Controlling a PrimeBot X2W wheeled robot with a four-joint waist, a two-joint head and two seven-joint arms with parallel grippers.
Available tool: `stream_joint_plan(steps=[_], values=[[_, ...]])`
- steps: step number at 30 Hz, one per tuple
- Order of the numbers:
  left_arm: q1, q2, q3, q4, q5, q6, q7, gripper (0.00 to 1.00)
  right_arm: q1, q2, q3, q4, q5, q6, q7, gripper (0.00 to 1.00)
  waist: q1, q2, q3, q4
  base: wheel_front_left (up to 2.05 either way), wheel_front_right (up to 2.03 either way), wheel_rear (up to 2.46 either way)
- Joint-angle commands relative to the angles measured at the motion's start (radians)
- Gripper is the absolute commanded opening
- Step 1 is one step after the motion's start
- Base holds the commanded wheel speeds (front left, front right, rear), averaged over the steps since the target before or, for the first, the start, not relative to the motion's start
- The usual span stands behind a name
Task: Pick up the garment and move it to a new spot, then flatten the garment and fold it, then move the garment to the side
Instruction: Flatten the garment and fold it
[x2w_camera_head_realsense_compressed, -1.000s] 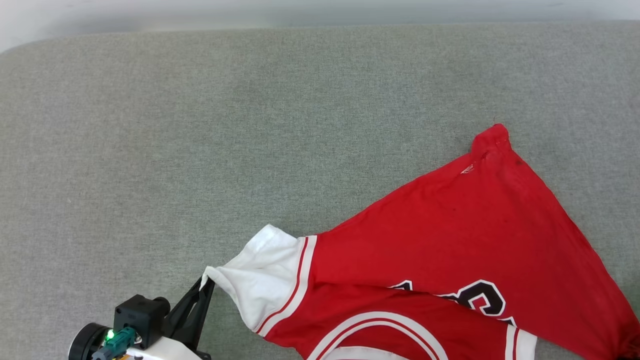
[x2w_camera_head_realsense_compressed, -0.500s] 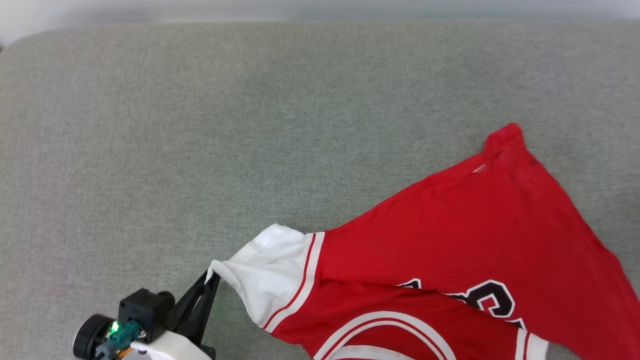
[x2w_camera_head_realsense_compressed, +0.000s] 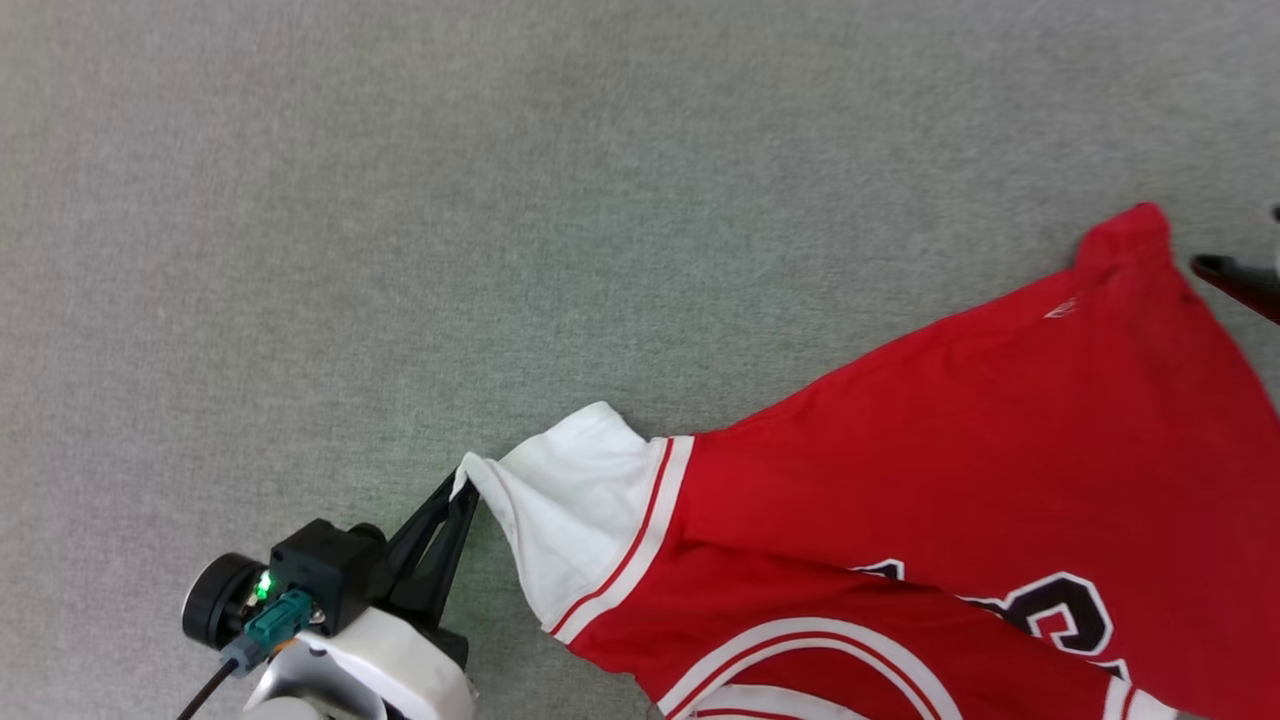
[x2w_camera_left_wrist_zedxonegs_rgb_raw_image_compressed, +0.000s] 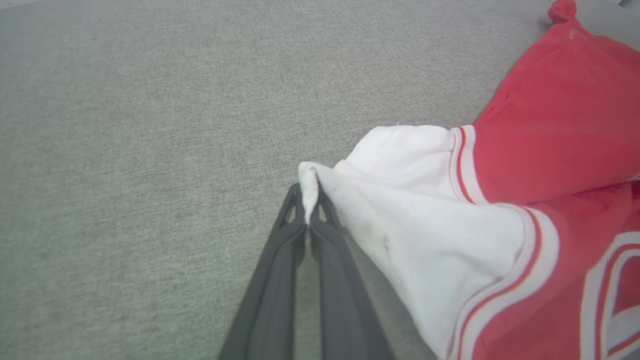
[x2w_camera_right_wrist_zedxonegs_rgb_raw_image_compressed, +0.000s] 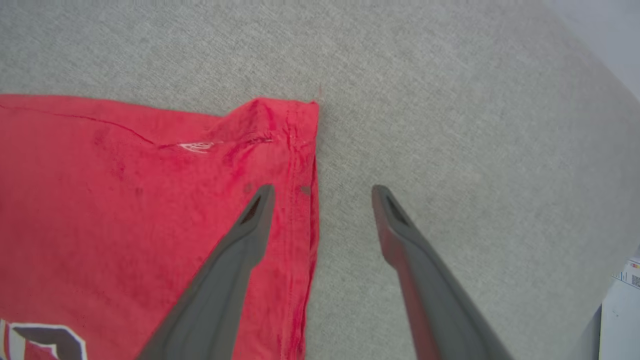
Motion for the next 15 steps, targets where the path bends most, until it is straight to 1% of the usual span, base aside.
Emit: stream_joint_plan(steps=[1,4,9,11,14,15], values=[[-0.017,-0.005,-0.001,0.001,0.007,-0.004,0.000,0.00,-0.027,0.019,0.021,0.024,-0.013,-0.001,0.003,1.00,0.0000,0.0000,0.029,0.018,0.00,0.00,0.00],[-0.029,-0.010,0.001,0.001,0.013,-0.002,-0.001,0.00,-0.086,0.071,0.075,0.099,-0.037,-0.001,-0.008,1.00,0.0000,0.0000,0.055,0.024,0.00,0.00,0.00],[-0.047,-0.014,0.002,0.002,0.020,-0.002,0.001,0.00,-0.120,0.118,0.173,0.207,-0.060,-0.001,-0.040,1.00,0.0000,0.0000,0.090,0.028,0.00,0.00,0.00],[-0.055,-0.018,0.000,0.003,0.021,-0.005,0.003,0.00,-0.093,0.120,0.238,0.246,-0.063,-0.001,-0.044,1.00,0.0000,0.0000,0.098,0.031,0.00,0.00,0.00],[-0.058,-0.022,-0.002,0.010,0.021,-0.006,0.002,0.00,-0.050,0.109,0.316,0.275,-0.022,0.000,-0.046,1.00,0.0000,0.0000,0.099,0.030,0.00,0.00,0.00],[-0.057,-0.022,0.000,0.014,0.018,-0.007,0.002,0.00,-0.050,0.106,0.331,0.272,-0.012,0.001,-0.061,0.84,0.0000,0.0000,0.096,0.028,0.00,0.00,0.00]])
